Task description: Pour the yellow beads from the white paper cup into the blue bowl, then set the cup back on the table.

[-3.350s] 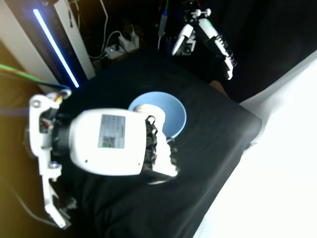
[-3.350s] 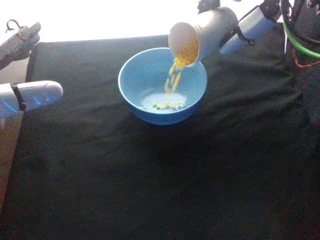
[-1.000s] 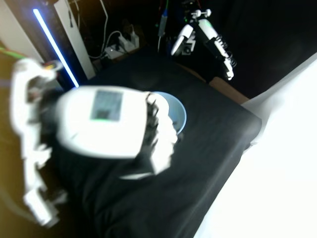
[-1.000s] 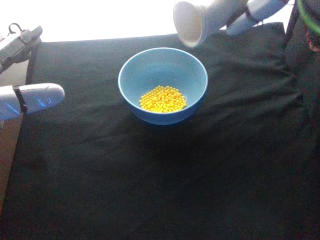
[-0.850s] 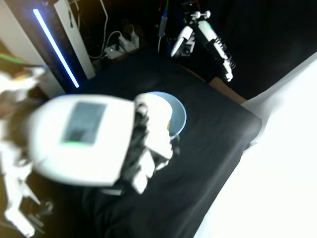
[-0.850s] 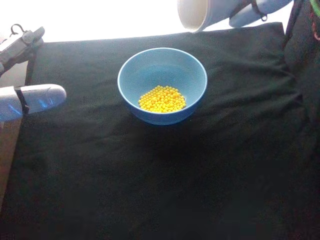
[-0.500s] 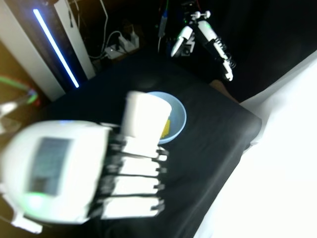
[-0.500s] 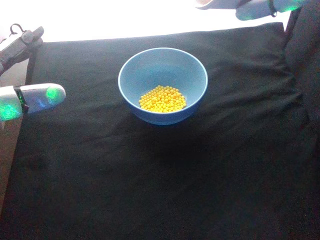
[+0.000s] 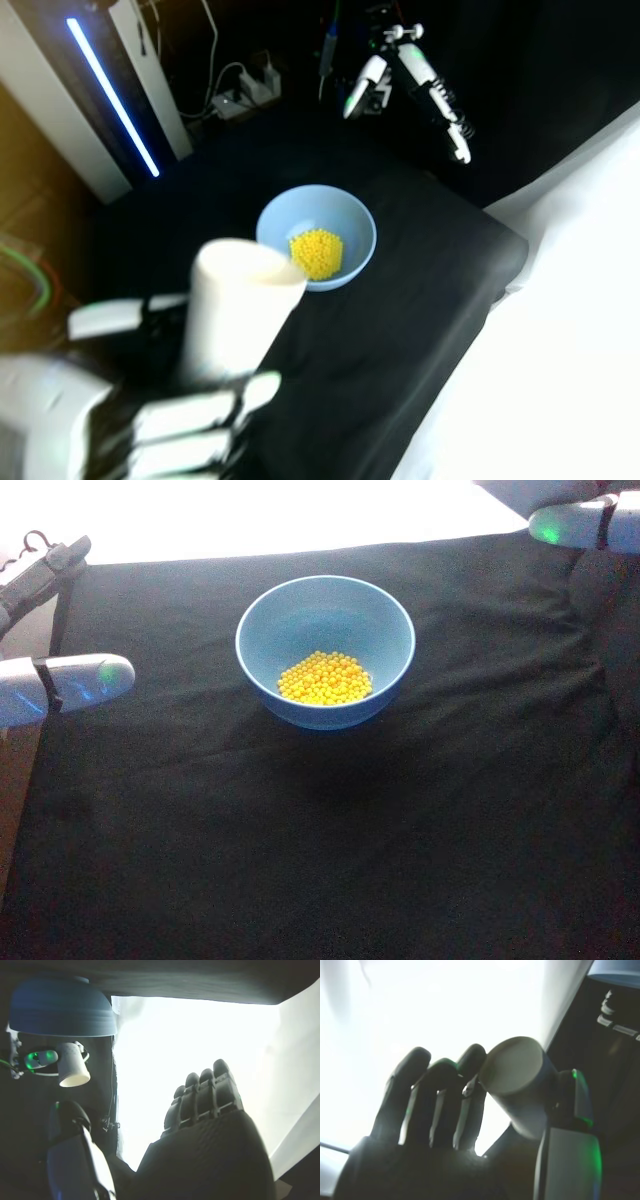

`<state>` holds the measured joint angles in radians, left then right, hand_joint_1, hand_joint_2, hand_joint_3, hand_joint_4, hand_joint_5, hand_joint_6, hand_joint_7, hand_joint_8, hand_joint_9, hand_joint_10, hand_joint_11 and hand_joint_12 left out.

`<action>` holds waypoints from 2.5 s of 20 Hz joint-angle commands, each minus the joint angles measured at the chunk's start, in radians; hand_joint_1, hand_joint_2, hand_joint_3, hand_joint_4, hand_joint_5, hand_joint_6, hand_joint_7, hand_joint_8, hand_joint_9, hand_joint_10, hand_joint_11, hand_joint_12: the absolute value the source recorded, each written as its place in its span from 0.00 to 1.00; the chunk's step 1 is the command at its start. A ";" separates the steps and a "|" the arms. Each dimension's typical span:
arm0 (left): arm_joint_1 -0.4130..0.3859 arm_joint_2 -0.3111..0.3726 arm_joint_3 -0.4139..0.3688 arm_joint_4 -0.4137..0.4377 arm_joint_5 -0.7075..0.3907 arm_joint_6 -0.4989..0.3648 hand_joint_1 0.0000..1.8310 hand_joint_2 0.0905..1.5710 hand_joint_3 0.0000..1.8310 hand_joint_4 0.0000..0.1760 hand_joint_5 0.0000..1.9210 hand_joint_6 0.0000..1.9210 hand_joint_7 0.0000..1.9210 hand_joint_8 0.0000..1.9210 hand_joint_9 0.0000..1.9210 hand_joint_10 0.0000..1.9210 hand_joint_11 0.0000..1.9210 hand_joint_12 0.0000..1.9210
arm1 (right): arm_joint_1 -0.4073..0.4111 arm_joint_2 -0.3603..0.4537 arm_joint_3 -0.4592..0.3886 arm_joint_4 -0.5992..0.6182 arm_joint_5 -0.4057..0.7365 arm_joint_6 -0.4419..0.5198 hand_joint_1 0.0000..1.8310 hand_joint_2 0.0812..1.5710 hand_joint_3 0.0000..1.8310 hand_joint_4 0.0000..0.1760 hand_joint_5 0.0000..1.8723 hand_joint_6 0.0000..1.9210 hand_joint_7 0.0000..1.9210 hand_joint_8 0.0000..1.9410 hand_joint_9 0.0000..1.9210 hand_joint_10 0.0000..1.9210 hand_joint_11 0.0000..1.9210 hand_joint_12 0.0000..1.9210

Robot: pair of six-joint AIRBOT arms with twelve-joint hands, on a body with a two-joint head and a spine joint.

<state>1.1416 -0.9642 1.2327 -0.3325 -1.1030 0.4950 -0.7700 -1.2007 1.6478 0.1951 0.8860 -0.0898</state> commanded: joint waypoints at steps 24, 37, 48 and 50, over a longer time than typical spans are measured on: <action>0.001 -0.032 0.012 -0.007 -0.126 -0.020 0.25 0.45 0.00 0.23 0.00 0.00 0.07 0.00 0.04 0.00 0.01 0.11 | -0.224 -0.232 0.165 0.389 0.127 0.106 0.64 0.67 0.00 0.00 0.57 0.43 0.44 0.01 0.27 0.01 0.00 0.27; 0.001 -0.043 0.022 -0.004 -0.127 -0.029 0.26 0.45 0.00 0.27 0.00 0.00 0.06 0.00 0.04 0.00 0.00 0.12 | -0.231 -0.243 0.193 0.346 0.087 0.129 0.66 0.63 0.00 0.00 0.67 0.26 0.40 0.07 0.16 0.07 0.00 0.13; 0.000 -0.048 0.025 -0.003 -0.125 -0.031 0.26 0.44 0.00 0.38 0.00 0.00 0.05 0.00 0.03 0.00 0.00 0.09 | -0.231 -0.257 0.207 0.304 0.088 0.148 0.66 0.60 0.00 0.00 0.74 0.13 0.08 0.00 0.00 0.00 0.00 0.00; 0.000 -0.048 0.025 -0.003 -0.126 -0.032 0.27 0.45 0.00 0.41 0.00 0.00 0.06 0.00 0.03 0.00 0.00 0.08 | -0.231 -0.258 0.218 0.297 0.089 0.160 0.66 0.60 0.00 0.00 0.74 0.13 0.07 0.00 0.00 0.00 0.00 0.00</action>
<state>1.1500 -1.0084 1.2507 -0.3244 -1.1034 0.4744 -1.0019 -1.4567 1.8618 0.4915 0.8890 0.0666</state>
